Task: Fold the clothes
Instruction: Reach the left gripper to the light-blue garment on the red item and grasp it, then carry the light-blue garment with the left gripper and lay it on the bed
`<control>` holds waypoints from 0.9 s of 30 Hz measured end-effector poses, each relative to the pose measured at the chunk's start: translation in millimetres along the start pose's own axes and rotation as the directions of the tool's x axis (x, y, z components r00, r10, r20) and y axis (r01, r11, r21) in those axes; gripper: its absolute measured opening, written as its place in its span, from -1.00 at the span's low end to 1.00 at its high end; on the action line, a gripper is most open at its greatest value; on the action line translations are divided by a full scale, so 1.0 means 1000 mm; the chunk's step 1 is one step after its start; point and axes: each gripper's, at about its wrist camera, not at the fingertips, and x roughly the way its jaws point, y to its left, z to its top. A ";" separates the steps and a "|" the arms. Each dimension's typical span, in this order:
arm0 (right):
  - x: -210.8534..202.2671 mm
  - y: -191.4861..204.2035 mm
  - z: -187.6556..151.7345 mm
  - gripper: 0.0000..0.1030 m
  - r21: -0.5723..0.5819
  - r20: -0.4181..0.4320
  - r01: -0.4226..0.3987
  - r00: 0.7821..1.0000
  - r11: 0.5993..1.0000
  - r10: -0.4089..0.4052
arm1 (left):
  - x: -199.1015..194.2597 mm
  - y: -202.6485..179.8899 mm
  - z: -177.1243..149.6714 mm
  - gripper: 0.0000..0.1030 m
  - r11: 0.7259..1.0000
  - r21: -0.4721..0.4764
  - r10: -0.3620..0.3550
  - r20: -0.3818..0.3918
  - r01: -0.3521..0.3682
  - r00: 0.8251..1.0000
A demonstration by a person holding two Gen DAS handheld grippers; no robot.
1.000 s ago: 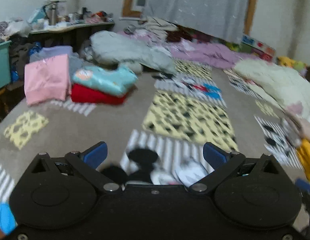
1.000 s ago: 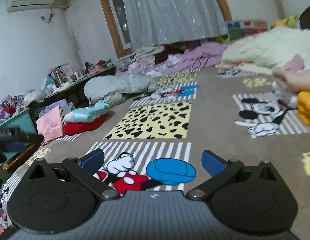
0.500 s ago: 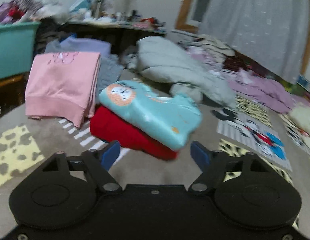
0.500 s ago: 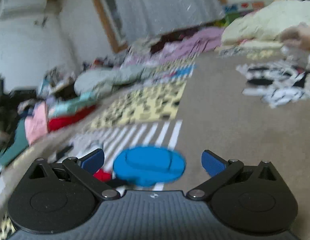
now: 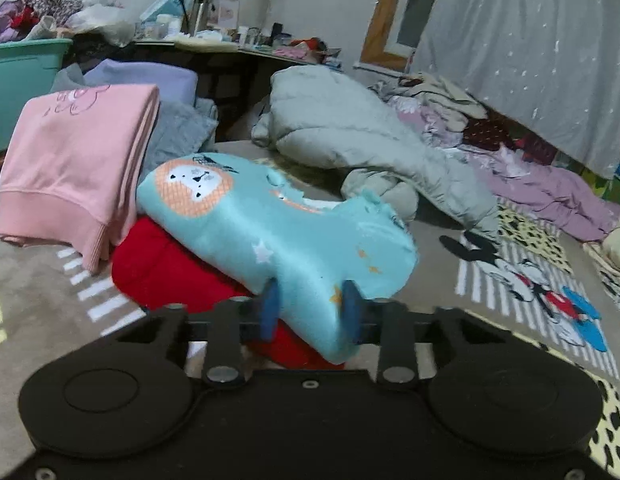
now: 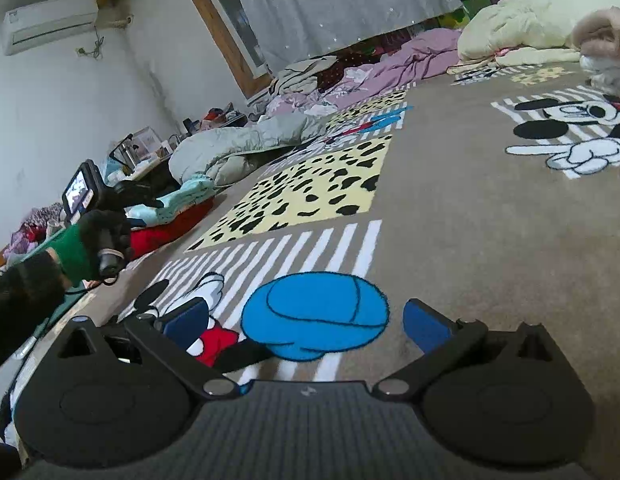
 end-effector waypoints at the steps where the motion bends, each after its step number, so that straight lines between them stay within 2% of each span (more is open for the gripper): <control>1: 0.000 -0.001 0.000 1.00 0.003 0.000 -0.001 1.000 1.000 0.001 | -0.005 0.001 0.001 -0.62 1.000 0.004 -0.016 0.003 0.016 1.000; 5: -0.001 0.000 0.001 1.00 0.001 -0.001 0.004 1.000 1.000 -0.004 | -0.036 0.002 0.008 -0.67 0.997 0.040 -0.072 0.027 0.071 0.997; 8: -0.002 -0.001 0.003 1.00 0.011 0.004 0.007 1.000 1.000 -0.007 | -0.083 -0.005 0.014 -0.68 0.991 0.054 -0.130 0.070 0.126 0.989; 11: -0.006 -0.001 0.006 1.00 0.022 0.020 0.011 1.000 1.000 -0.011 | -0.130 -0.013 0.011 -0.69 0.979 0.058 -0.197 0.071 0.194 0.978; 14: -0.011 -0.001 0.013 1.00 0.040 0.045 0.001 0.999 0.999 -0.003 | -0.183 -0.021 -0.016 -0.69 0.960 0.072 -0.272 0.007 0.271 0.962; 17: -0.019 0.000 0.021 1.00 0.059 0.073 -0.032 0.997 0.998 0.027 | -0.230 -0.031 -0.058 -0.68 0.932 0.127 -0.331 -0.076 0.339 0.940; 21: -0.033 -0.001 0.034 1.00 0.068 0.108 -0.074 0.992 0.995 0.066 | -0.290 -0.042 -0.124 -0.69 0.882 0.146 -0.411 -0.226 0.448 0.883; 23: -0.040 -0.003 0.041 1.00 0.073 0.126 -0.093 0.989 0.993 0.084 | -0.313 -0.047 -0.154 -0.69 0.861 0.129 -0.437 -0.305 0.492 0.846; 27: -0.046 -0.013 0.051 0.99 0.111 0.129 -0.149 0.982 0.983 0.135 | -0.343 -0.060 -0.202 -0.66 0.829 0.160 -0.424 -0.447 0.536 0.788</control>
